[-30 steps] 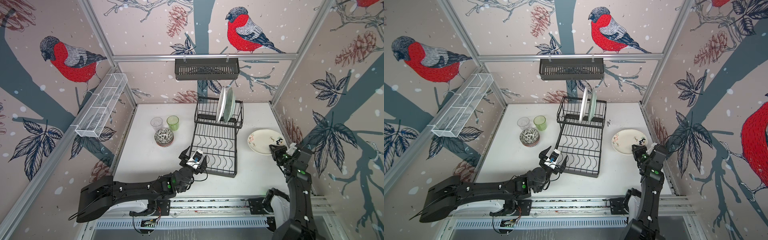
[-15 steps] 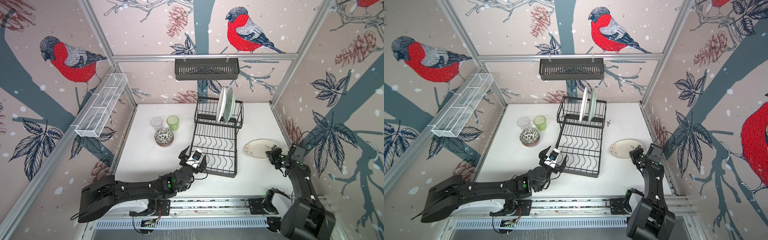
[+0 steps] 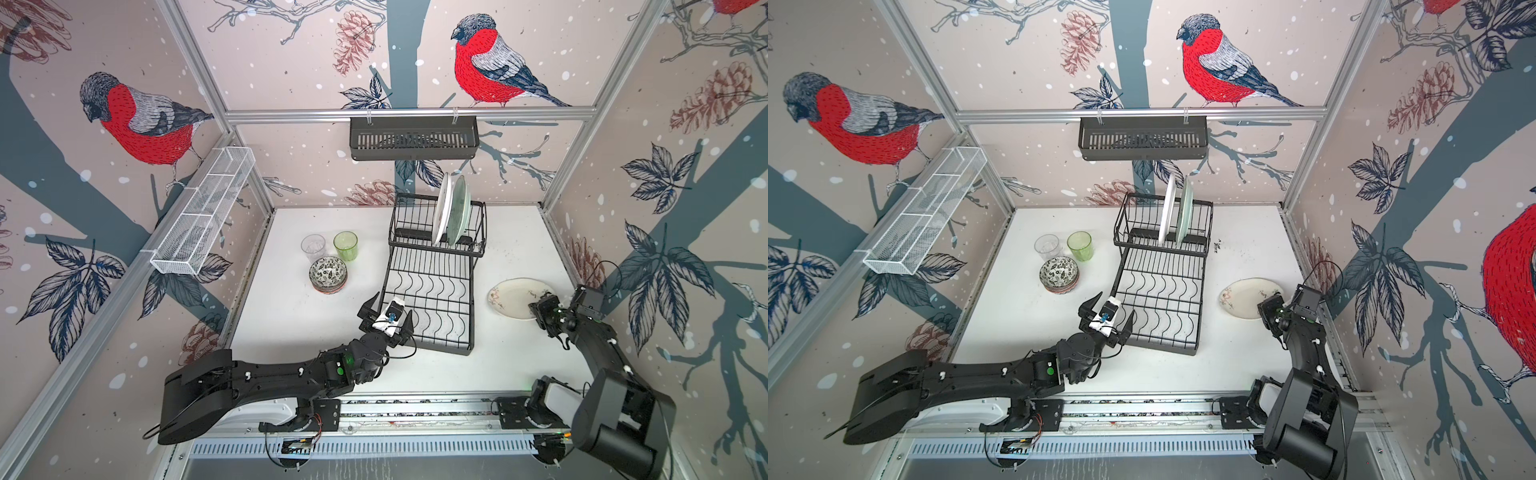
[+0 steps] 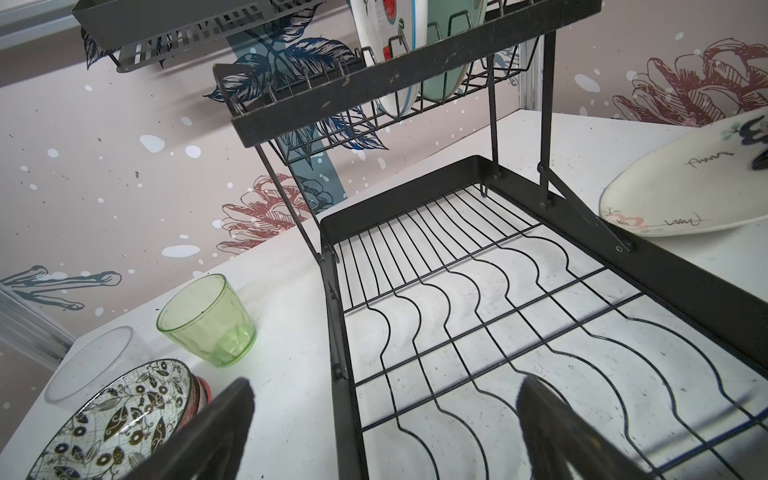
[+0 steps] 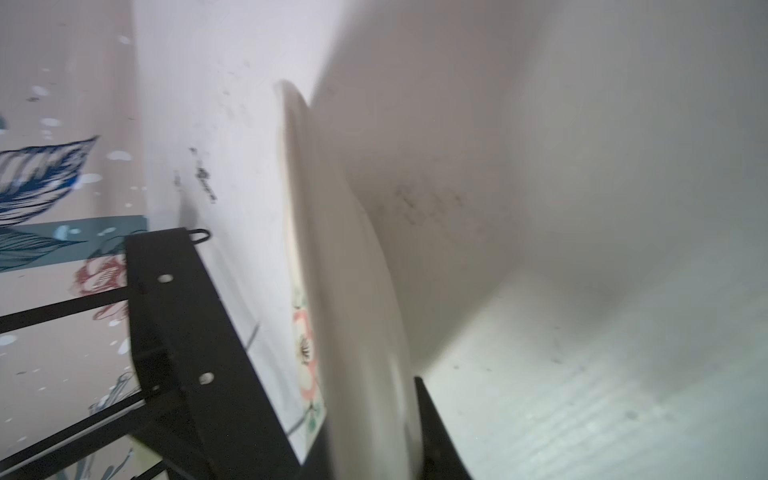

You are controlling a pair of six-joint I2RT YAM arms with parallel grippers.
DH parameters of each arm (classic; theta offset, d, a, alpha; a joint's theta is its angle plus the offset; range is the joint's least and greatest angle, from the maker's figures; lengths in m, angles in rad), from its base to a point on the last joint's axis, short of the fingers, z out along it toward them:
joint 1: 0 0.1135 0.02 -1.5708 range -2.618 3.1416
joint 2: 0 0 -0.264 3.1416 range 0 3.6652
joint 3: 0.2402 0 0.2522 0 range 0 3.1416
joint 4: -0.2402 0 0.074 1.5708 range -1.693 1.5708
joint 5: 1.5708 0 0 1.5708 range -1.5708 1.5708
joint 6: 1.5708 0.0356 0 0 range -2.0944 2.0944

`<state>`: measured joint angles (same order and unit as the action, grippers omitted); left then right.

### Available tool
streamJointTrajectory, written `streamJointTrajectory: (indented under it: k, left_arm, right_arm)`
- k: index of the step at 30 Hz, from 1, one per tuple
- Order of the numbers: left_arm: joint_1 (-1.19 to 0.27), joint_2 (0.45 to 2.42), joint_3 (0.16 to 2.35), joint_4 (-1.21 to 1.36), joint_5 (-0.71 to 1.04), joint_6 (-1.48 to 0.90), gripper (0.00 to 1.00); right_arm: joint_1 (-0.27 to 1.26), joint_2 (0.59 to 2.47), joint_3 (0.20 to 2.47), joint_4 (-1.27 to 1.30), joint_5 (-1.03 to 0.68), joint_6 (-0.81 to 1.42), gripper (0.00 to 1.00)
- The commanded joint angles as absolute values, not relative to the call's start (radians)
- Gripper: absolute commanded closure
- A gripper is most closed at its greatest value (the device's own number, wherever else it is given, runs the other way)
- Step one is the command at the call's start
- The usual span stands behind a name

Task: Unload the mixed dishes from the dish rack
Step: 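Open right gripper to release the floral plate on the table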

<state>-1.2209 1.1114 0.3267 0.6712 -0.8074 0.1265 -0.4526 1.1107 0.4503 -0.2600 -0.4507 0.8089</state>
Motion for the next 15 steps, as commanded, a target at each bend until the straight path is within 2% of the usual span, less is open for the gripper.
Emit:
streamJointTrajectory:
  k: [1, 6, 8, 10, 12, 15]
  left_arm:
    - [-1.218, 1.114, 0.326, 0.718, -0.8, 0.11, 0.02]
    - [-1.215, 1.114, 0.325, 0.717, -0.8, 0.107, 0.02]
    - [-1.214, 1.114, 0.324, 0.719, -0.8, 0.105, 0.02]
    - [-1.212, 1.114, 0.323, 0.719, -0.8, 0.104, 0.02]
    - [-1.211, 1.112, 0.322, 0.719, -0.8, 0.103, 0.02]
    - [-1.207, 1.112, 0.322, 0.719, -0.799, 0.097, 0.02]
  right_arm:
    - [-0.451, 1.128, 0.445, -0.312, -0.354, 0.777, 0.75]
    - [-0.454, 1.163, 0.446, -0.305, -0.337, 0.769, 0.71]
    - [-0.454, 1.183, 0.445, -0.298, -0.334, 0.766, 0.65]
    - [-0.455, 1.202, 0.445, -0.292, -0.337, 0.763, 0.62]
    - [-0.454, 1.212, 0.447, -0.287, -0.337, 0.762, 0.57]
    - [-0.45, 1.199, 0.454, -0.283, -0.323, 0.757, 0.4]
